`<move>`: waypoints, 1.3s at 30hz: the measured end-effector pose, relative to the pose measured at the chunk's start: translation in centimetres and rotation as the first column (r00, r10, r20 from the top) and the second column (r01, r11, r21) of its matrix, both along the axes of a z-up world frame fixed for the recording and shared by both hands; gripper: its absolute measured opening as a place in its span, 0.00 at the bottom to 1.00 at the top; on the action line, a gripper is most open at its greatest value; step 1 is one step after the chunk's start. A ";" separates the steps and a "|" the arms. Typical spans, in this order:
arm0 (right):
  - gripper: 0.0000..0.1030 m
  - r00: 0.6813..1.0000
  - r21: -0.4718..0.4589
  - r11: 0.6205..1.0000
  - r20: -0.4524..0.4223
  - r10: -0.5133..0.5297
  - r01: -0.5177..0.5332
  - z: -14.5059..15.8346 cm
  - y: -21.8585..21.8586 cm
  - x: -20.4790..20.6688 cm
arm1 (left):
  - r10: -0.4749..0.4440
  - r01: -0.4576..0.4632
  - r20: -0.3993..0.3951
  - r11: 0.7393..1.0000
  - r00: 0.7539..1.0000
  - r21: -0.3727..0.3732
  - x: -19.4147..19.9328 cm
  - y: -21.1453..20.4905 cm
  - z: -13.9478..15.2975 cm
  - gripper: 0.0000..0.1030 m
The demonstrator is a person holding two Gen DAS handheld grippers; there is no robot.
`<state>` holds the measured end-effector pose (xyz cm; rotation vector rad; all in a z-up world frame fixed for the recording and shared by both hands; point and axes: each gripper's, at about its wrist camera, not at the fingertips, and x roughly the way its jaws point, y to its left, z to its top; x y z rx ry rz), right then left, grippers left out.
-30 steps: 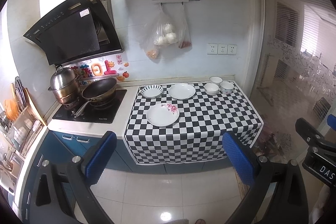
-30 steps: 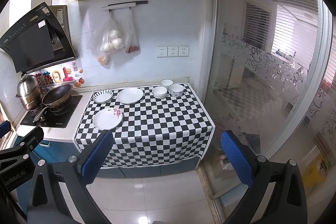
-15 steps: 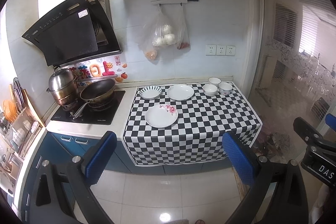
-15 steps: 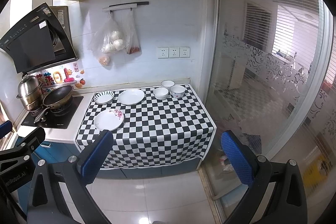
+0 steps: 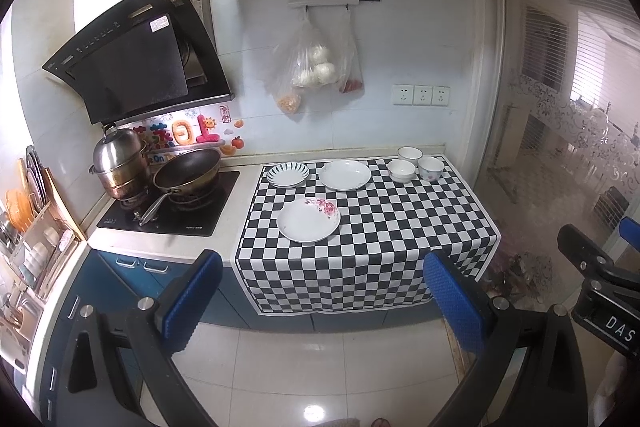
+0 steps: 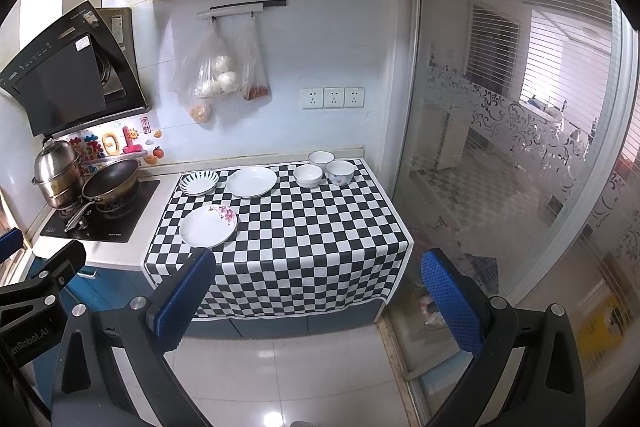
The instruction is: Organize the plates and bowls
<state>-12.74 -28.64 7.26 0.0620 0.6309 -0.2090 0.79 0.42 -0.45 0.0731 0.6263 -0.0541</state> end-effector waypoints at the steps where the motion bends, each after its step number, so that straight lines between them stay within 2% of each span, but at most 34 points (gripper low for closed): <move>1: 1.00 1.000 -0.001 1.000 0.001 0.000 0.000 0.0 0.0 0.0 | 0.001 -0.001 0.000 1.000 1.000 0.002 0.0 0.0 0.0 1.00; 23: 1.00 1.000 0.016 1.000 0.008 -0.019 0.019 -0.7 1.0 1.3 | 0.015 -0.015 0.035 1.000 0.999 0.013 1.3 0.9 -0.8 1.00; 29: 1.00 1.000 0.083 0.996 -0.010 -0.029 0.030 -2.8 2.1 4.5 | 0.084 -0.086 0.062 0.996 0.995 0.027 4.4 3.6 -2.5 1.00; 39: 1.00 0.996 0.078 0.996 -0.082 -0.028 0.034 -7.7 5.6 13.3 | 0.151 -0.153 0.044 0.987 0.988 0.039 11.7 7.2 -5.4 1.00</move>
